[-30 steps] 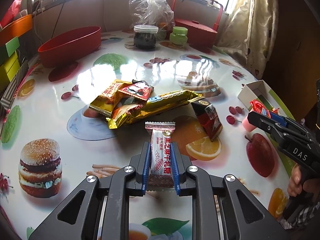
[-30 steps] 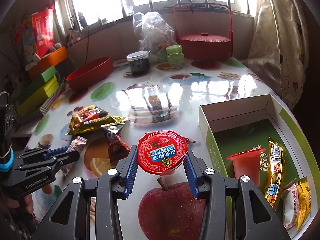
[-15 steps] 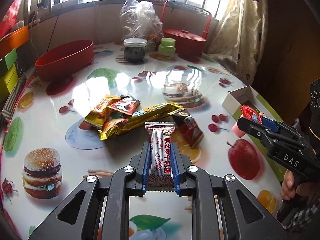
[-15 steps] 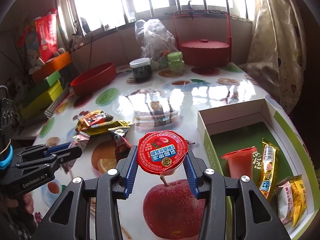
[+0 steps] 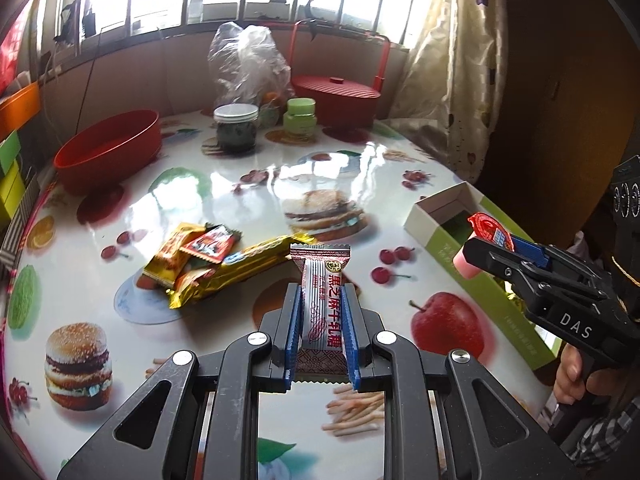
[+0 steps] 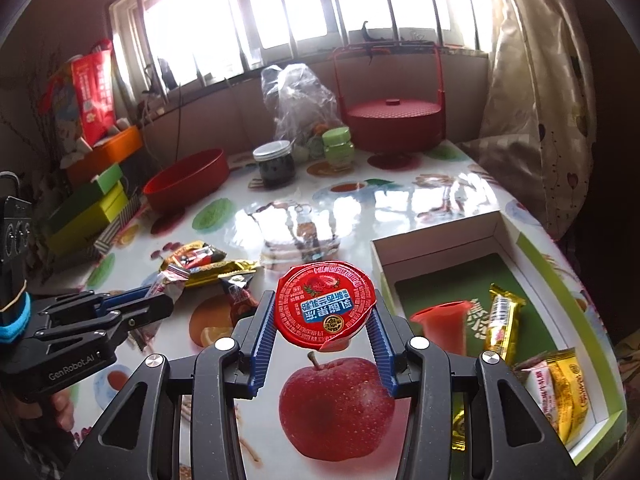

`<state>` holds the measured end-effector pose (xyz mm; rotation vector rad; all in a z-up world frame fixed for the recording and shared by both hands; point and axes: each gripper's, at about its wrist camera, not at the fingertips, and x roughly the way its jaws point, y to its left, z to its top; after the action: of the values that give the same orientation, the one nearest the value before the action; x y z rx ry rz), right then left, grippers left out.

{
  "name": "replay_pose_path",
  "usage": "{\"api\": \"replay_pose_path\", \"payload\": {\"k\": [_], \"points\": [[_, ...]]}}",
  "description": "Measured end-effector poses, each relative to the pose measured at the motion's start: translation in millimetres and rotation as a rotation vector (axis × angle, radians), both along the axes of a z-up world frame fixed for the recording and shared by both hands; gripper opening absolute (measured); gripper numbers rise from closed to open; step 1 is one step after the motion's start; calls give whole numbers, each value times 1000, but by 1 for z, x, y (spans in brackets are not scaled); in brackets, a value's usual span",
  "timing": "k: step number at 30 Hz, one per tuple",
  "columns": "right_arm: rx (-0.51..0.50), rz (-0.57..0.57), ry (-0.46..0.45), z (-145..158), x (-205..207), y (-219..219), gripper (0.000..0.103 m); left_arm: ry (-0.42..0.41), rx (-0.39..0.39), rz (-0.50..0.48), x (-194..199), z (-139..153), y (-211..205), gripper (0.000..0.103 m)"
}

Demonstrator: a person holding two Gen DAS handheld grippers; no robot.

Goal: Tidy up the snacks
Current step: 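Carry the jelly cup and candy bar over the green box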

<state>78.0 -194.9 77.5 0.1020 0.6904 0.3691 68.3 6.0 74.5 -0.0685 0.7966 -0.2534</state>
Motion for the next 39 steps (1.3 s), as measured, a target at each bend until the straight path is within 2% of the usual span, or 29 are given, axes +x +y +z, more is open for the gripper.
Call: {"api": "replay_pose_path", "payload": {"k": [23,39], "points": [[17,-96,-44,18,-12,-44,43,-26,-19,-116,12,15,-44,20],[0,-229,-49,22,-17,-104,43,-22,-56,-228,31,20,-94,20]]}}
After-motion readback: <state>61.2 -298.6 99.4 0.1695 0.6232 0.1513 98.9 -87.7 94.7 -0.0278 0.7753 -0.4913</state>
